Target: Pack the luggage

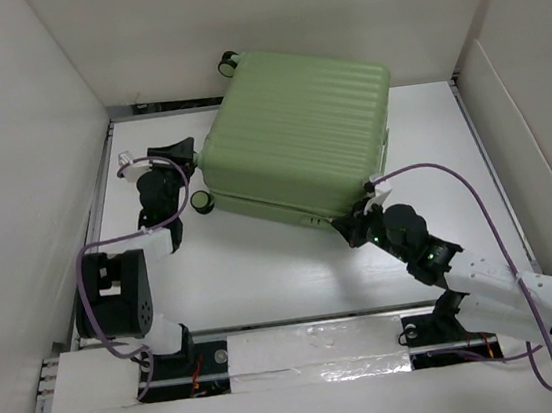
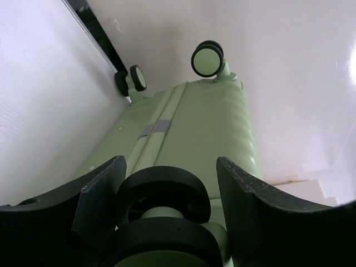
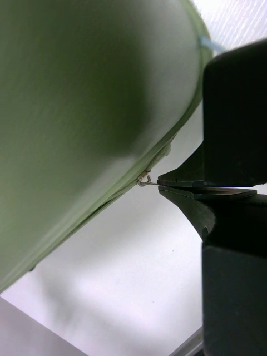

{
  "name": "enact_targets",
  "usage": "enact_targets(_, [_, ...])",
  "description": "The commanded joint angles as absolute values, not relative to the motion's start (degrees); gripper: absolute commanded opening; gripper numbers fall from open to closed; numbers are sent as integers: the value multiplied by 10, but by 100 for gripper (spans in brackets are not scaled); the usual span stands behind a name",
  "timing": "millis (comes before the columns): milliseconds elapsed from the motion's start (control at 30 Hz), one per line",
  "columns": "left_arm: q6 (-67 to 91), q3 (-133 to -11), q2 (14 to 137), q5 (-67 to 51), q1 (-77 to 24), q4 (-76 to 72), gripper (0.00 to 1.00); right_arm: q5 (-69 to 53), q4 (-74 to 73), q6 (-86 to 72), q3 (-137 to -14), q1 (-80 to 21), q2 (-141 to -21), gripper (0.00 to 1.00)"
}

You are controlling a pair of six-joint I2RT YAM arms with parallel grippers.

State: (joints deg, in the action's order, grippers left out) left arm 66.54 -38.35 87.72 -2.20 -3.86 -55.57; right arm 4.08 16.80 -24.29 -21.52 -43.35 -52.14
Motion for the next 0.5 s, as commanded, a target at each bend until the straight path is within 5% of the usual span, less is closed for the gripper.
enact_targets(0, [585, -334, 794, -33, -80, -627, 0, -18, 222, -245, -236, -433, -520, 0])
enact_targets(467, [521, -144, 604, -8, -225, -597, 0, -58, 107, -201, -264, -311, -432, 0])
